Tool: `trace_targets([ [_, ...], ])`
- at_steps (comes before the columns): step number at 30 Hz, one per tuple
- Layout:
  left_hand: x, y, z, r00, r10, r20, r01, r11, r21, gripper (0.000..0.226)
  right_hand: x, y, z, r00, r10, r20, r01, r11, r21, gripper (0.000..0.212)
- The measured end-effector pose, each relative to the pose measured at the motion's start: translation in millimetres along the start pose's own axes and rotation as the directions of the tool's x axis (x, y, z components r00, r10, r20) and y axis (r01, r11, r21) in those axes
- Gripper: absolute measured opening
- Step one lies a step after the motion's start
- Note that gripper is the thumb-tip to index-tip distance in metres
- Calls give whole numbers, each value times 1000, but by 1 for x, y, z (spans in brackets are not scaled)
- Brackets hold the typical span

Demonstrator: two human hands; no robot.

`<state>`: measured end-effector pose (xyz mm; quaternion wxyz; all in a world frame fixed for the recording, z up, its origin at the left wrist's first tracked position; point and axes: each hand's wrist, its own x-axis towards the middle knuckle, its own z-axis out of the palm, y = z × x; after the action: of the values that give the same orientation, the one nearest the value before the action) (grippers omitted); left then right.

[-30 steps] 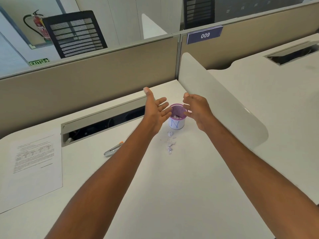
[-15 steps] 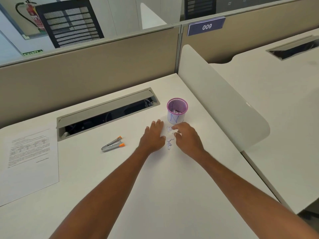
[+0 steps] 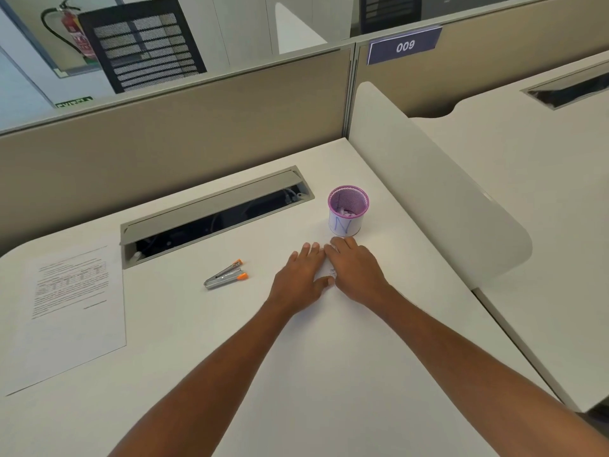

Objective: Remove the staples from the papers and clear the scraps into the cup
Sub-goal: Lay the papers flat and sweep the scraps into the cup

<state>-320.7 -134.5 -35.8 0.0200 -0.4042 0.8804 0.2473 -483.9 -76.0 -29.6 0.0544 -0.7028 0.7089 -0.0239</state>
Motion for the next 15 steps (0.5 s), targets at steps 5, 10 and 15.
trace_targets([
  [5, -9, 10, 12, 996, -61, -57, 57, 996, -66, 65, -19, 3, 12, 1000, -1, -31, 2, 999, 48, 45],
  [10, -18, 11, 23, 983, -82, -167, 58, 988, -144, 52, -32, 7, 11, 999, 45, 0, -44, 977, 207, 47],
  [15, -17, 11, 11, 958, -205, -199, 153, 956, -250, 53, -26, 16, 4, 973, 199, 116, -228, 912, 342, 49],
])
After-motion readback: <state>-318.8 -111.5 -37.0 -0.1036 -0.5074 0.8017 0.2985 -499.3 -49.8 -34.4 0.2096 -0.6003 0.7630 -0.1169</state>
